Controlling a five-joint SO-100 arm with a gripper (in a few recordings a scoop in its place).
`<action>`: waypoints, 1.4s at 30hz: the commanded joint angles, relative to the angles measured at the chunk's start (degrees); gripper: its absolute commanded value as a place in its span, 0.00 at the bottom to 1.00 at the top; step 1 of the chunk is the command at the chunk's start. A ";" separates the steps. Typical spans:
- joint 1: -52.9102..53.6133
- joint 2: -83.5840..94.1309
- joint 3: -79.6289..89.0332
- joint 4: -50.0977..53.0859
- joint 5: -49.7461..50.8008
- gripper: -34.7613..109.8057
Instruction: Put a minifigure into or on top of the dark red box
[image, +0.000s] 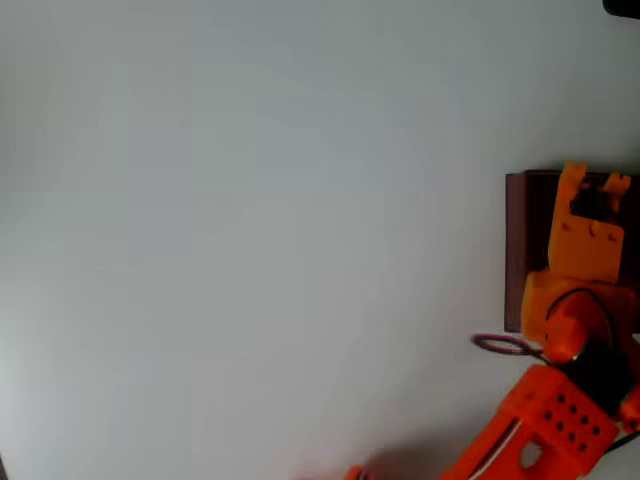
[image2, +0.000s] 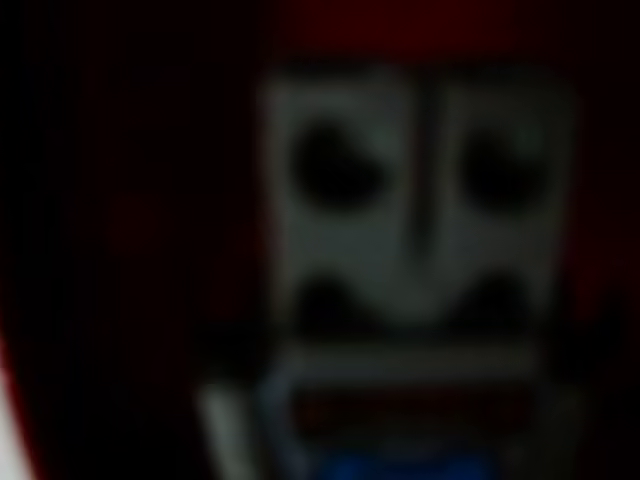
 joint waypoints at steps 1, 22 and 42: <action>1.67 0.09 -2.55 -1.49 -1.05 0.34; -22.76 21.80 7.38 7.91 -23.38 0.35; -76.38 93.16 53.00 7.82 -39.46 0.24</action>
